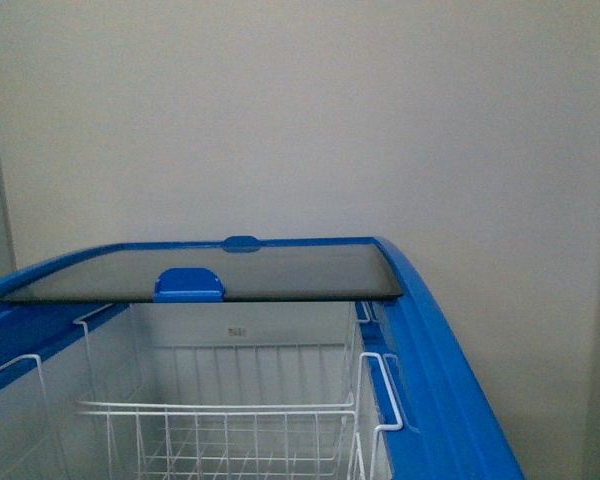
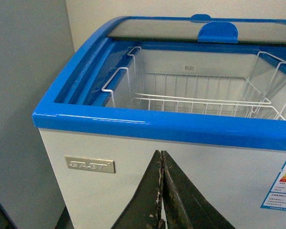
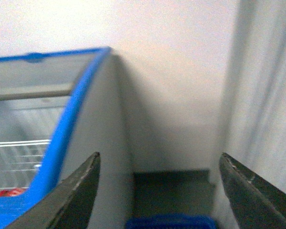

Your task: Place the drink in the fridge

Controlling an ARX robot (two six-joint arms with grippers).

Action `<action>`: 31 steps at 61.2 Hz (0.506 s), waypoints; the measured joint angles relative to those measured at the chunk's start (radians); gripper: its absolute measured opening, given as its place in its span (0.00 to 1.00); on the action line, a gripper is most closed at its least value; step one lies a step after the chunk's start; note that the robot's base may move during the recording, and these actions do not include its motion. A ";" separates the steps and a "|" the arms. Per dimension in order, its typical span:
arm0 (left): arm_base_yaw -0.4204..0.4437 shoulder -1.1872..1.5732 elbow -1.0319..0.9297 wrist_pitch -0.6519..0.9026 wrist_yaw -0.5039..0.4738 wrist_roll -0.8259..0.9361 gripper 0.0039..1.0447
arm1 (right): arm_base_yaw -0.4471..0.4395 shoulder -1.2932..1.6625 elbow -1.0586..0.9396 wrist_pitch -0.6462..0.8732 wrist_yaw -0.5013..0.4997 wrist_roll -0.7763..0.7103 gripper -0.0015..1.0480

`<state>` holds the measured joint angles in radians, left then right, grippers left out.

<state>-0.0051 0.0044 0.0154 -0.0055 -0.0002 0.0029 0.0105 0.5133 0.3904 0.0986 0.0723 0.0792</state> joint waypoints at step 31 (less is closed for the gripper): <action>0.000 0.000 0.000 0.000 0.000 0.000 0.02 | -0.010 -0.163 -0.247 0.103 -0.072 -0.074 0.03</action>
<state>-0.0051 0.0044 0.0151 -0.0055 0.0002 0.0029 0.0010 0.3504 0.1432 0.2020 -0.0002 0.0051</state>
